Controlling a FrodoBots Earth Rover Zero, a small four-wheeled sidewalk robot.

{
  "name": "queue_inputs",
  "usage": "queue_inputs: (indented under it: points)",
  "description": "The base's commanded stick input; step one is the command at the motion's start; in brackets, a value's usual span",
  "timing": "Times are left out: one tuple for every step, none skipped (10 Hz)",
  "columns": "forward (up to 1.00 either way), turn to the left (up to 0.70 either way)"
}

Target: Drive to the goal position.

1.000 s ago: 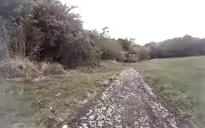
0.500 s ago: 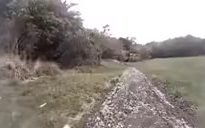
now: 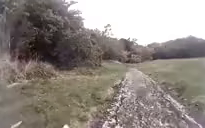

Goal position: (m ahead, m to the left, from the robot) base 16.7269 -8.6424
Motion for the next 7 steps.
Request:
queue_inputs:
  points:
    - [1.0, -0.4]
    - [1.0, -0.4]
    - [1.0, -0.15]
    - [1.0, -0.04]
    - [1.0, 0.0]
    - [1.0, 0.0]
    - [1.0, 0.0]
